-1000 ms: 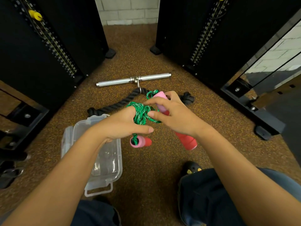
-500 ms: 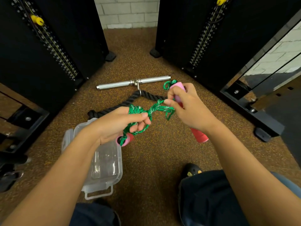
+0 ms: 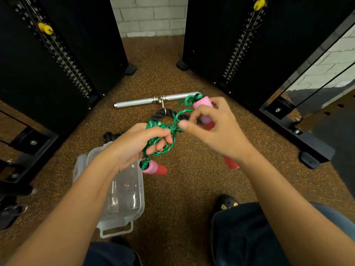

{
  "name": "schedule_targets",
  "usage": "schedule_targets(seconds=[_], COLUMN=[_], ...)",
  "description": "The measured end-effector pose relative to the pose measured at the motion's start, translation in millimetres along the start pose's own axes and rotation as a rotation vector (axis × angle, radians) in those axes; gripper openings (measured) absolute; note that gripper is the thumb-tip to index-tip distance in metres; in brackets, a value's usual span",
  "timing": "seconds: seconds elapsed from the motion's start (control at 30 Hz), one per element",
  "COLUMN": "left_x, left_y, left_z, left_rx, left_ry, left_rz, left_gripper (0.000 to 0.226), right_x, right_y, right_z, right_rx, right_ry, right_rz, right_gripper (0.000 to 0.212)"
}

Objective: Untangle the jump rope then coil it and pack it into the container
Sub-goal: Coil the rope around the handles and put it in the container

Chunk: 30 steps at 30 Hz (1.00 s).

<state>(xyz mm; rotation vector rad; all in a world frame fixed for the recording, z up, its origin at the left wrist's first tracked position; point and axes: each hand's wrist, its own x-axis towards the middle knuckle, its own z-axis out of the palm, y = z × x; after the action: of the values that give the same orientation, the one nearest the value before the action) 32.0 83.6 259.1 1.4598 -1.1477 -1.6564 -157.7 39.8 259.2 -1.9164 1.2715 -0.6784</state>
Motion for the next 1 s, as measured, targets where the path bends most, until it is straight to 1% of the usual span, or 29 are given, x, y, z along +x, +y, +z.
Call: schedule_targets(seconds=[0.1,0.13,0.2,0.23,0.27,0.33,0.4,0.47,0.53,0.6,0.67,0.77,0.83,0.87,0.93,0.97,1.0], left_x=[-1.2,-1.6,-1.5,-1.6,-1.6,-1.4,-0.7,-0.3,0.0,0.0,0.1,-0.5,-0.7,-0.9,-0.6,-0.4,-0.2], left_y=[1.8,2.2,1.7,1.4,1.0,1.1,0.8,-0.3,-1.6,-1.1,0.2,1.9,2.1,2.0,1.4,1.6,1.3], left_z=[2.4,3.4,3.8,3.7,2.7,1.0,-1.6,-6.0,-9.6,-9.6,-8.1,-8.1,-7.7,-7.2,-6.5,-6.4,-6.8], left_rx=[-0.151,-0.208,-0.31,-0.364,-0.422,-0.519,-0.561,-0.561,-0.536,-0.516,-0.483,-0.442,-0.466,-0.499,-0.585,-0.615,-0.635], left_ry=[-0.068,-0.091,-0.126,-0.139,-0.149,-0.166,-0.164,-0.139,-0.113,-0.093,-0.07,-0.049,-0.063,-0.08,-0.126,-0.144,-0.153], left_rz=[-0.001,-0.005,-0.01,-0.009,-0.007,-0.004,-0.001,0.008,0.019,0.009,-0.01,-0.024,-0.029,-0.035,-0.046,-0.045,-0.043], left_gripper=[0.024,0.025,0.031,0.032,0.032,0.031,0.03,0.027,0.027,0.029,0.028,0.022,0.023,0.024,0.028,0.03,0.031], right_x=[-2.5,-2.3,-1.0,-0.1,0.6,1.8,2.6,3.5,5.2,6.7,8.2,9.9,8.1,6.4,3.6,2.5,1.8], right_y=[0.4,0.9,0.9,2.4,4.4,8.8,10.5,11.0,12.4,11.6,12.7,17.0,16.4,15.2,15.0,16.3,17.5], right_z=[3.7,4.7,7.0,8.9,11.0,14.3,13.8,10.2,8.2,8.4,9.3,9.3,11.4,14.5,23.5,28.3,32.2], right_rx=[-0.067,-0.063,-0.018,0.012,0.041,0.068,0.105,0.154,0.225,0.348,0.421,0.405,0.44,0.472,0.464,0.409,0.333], right_ry=[-0.238,-0.282,-0.313,-0.314,-0.313,-0.309,-0.3,-0.288,-0.253,-0.158,-0.063,0.033,0.032,-0.01,-0.112,-0.136,-0.133], right_rz=[0.033,0.028,-0.001,-0.006,0.002,0.021,0.022,0.017,0.01,0.037,0.082,0.117,0.14,0.151,0.163,0.157,0.142], right_gripper=[0.044,0.042,0.019,0.014,0.014,0.022,0.029,0.03,0.021,0.015,0.011,0.01,0.008,0.009,0.033,0.043,0.045])
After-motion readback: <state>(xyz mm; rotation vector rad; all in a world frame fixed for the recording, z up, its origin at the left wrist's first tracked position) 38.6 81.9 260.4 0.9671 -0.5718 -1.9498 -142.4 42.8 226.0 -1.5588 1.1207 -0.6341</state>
